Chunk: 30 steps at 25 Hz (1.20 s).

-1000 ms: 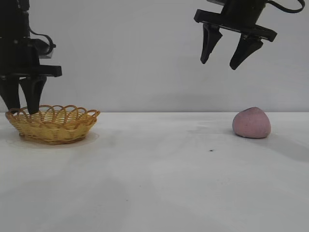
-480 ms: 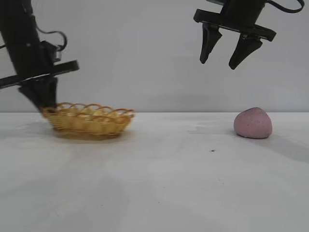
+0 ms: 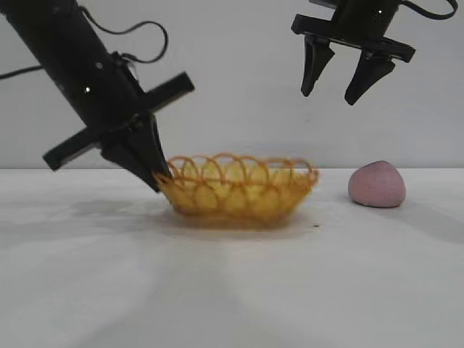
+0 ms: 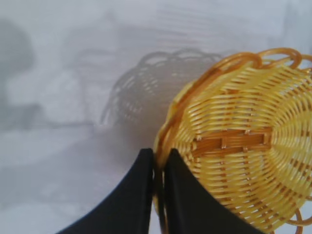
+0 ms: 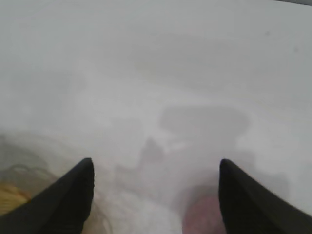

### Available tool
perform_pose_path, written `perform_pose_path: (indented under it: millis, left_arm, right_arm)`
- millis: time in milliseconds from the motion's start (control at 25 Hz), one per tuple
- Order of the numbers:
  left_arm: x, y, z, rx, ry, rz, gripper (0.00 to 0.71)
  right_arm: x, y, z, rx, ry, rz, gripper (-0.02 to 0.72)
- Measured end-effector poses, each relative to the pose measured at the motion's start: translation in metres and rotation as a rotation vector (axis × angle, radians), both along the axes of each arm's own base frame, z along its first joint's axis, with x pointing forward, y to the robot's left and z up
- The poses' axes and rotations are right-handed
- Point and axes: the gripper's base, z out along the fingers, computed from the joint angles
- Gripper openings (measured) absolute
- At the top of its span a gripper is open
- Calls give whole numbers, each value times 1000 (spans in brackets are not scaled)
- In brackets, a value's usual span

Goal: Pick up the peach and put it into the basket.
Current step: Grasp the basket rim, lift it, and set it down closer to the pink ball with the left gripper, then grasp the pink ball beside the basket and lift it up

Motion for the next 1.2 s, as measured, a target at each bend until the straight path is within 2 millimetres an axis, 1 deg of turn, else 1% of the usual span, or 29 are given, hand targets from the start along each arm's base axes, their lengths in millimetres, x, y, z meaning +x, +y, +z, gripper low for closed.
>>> perform_pose_path:
  millis: [160,200,240,360,400,480,560,600,640,680,720,800,920,1000,1040,1120,1200]
  left_arm:
    - [-4,-1,-4,6,3,15,0]
    - [-5,0,-5,5,4,21,69]
    - [-6,0,-5,5,5,23,69]
    - [-6,0,-4,3,5,25,237]
    - [-7,1,-4,5,2,24,307]
    - [-7,1,3,14,-21,10,430]
    - [-7,3,12,26,-56,-8,486]
    - [-7,6,19,32,-77,-14,469]
    - [-6,10,25,40,-100,-16,469]
    - [-4,16,31,55,-121,-20,511]
    - [-2,26,36,75,-143,-18,496]
    - [3,51,43,138,-172,-13,496]
    - [6,99,40,281,-114,19,496]
    - [6,124,37,375,-79,20,496]
    - [5,134,37,401,-69,27,496]
    - [3,146,43,453,-65,19,496]
    - [-1,151,57,507,-95,7,496]
  right_arm:
    - [0,0,0,3,4,1,463]
    - [0,0,0,3,4,2,463]
    - [-1,0,0,3,6,2,463]
    - [-1,0,0,4,6,2,463]
    - [-1,0,0,3,6,3,463]
    - [-1,0,0,5,6,3,463]
    - [-1,0,0,4,6,5,463]
    - [-1,0,0,4,6,5,463]
    - [-1,1,0,5,6,4,463]
    - [-1,1,0,6,6,4,463]
    - [-1,1,0,7,6,4,463]
    - [-1,1,0,8,7,4,463]
    - [-1,1,0,8,9,4,463]
    - [-1,1,0,8,9,4,463]
    - [-1,1,0,10,11,4,463]
    - [-1,1,0,10,11,4,463]
    - [-1,1,0,10,12,4,463]
